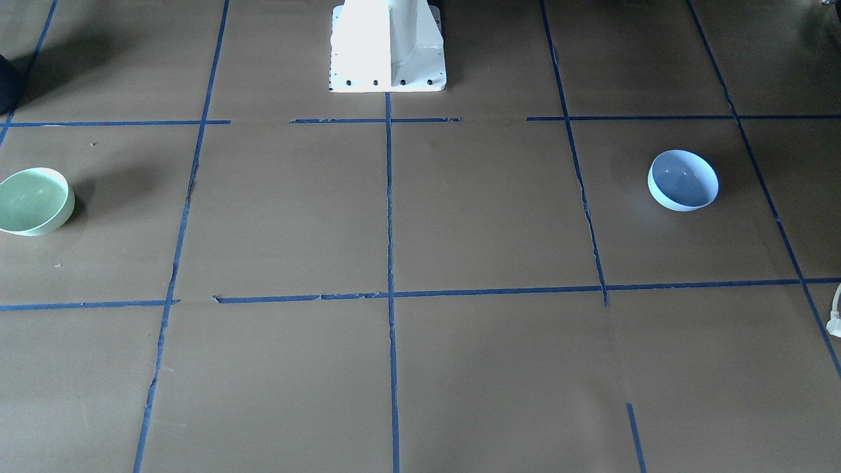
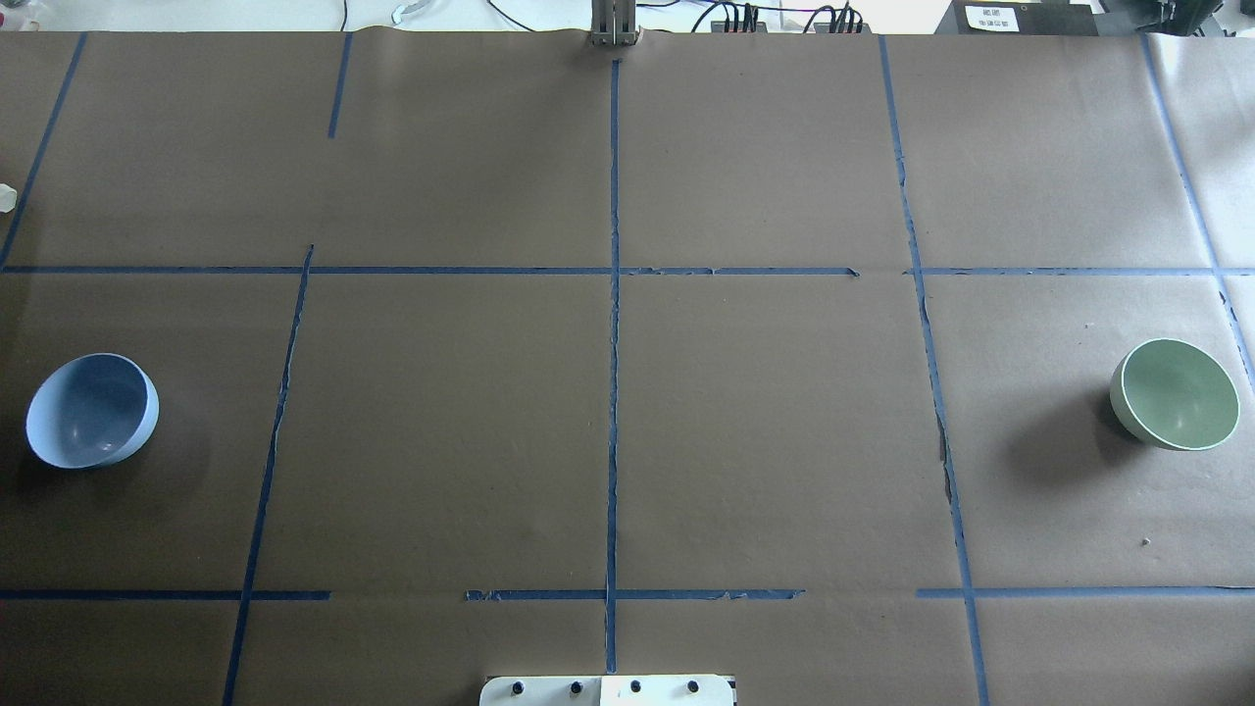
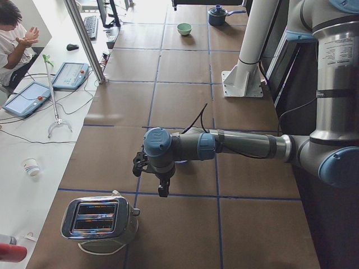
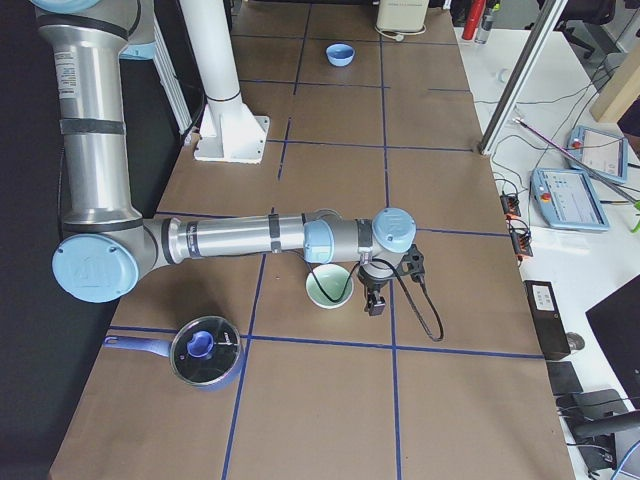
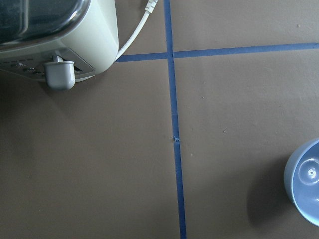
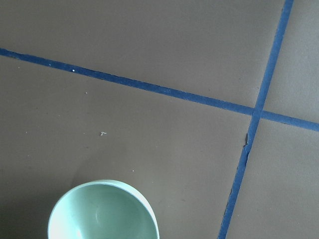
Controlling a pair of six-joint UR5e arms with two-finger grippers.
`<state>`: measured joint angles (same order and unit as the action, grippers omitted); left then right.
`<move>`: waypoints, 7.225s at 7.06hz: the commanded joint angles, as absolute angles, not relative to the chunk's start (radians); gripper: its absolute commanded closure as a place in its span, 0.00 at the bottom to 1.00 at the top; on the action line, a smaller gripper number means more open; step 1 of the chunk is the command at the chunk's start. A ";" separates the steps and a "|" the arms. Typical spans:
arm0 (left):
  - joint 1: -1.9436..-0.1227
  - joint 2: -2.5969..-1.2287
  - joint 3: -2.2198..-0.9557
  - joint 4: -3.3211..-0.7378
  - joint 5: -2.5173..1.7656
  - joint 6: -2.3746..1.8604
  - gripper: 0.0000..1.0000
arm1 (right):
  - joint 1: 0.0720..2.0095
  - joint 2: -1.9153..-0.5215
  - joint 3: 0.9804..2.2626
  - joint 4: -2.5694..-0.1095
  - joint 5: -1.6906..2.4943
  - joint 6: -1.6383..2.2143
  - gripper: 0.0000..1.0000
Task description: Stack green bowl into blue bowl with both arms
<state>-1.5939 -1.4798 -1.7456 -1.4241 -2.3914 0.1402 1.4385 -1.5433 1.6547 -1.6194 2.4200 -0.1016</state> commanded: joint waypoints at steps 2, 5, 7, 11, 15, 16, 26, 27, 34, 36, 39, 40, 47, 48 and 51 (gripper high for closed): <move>-1.586 -1.479 -1.732 -1.451 -2.381 0.132 0.00 | 1.443 -1.551 1.664 -1.623 2.421 -0.101 0.00; -1.582 -1.483 -1.706 -1.462 -2.388 0.132 0.00 | 1.443 -1.543 1.654 -1.623 2.450 -0.091 0.00; -1.580 -1.476 -1.695 -1.494 -2.388 0.143 0.00 | 1.431 -1.526 1.651 -1.617 2.445 -0.094 0.00; -1.580 -1.422 -1.664 -1.623 -2.393 0.134 0.00 | 1.431 -1.543 1.677 -1.615 2.451 -0.092 0.00; -1.323 -1.424 -1.643 -1.891 -2.481 -0.299 0.00 | 1.401 -1.554 1.678 -1.614 2.450 -0.098 0.00; -1.265 -1.424 -1.559 -2.066 -2.477 -0.415 0.00 | 1.391 -1.554 1.680 -1.614 2.453 -0.097 0.00; -1.019 -1.566 -1.488 -2.324 -2.479 -0.898 1.00 | 1.364 -1.552 1.675 -1.614 2.479 -0.097 0.00; -0.993 -1.689 -1.506 -2.322 -2.479 -1.105 1.00 | 1.364 -1.552 1.675 -1.614 2.479 -0.097 0.00; -0.508 -2.201 -1.552 -2.031 -1.896 -1.549 0.99 | 1.361 -1.551 1.678 -1.614 2.479 -0.097 0.00; -0.503 -2.198 -1.552 -2.029 -1.894 -1.552 0.97 | 1.361 -1.551 1.680 -1.614 2.479 -0.095 0.00; -0.483 -2.194 -1.551 -2.031 -1.893 -1.551 0.92 | 1.359 -1.548 1.680 -1.614 2.479 -0.094 0.00; -0.476 -2.194 -1.543 -2.036 -1.884 -1.549 0.69 | 1.359 -1.548 1.680 -1.614 2.479 -0.094 0.00; -0.645 -2.097 -1.824 -2.029 -1.825 -1.552 0.00 | 1.260 -1.586 1.704 -1.350 2.456 0.286 0.00; -0.666 -2.076 -1.822 -2.029 -1.827 -1.546 0.00 | 1.226 -1.671 1.700 -1.159 2.395 0.411 0.00; -0.667 -2.069 -1.813 -2.029 -1.825 -1.543 0.00 | 1.200 -1.785 1.654 -0.965 2.298 0.600 0.02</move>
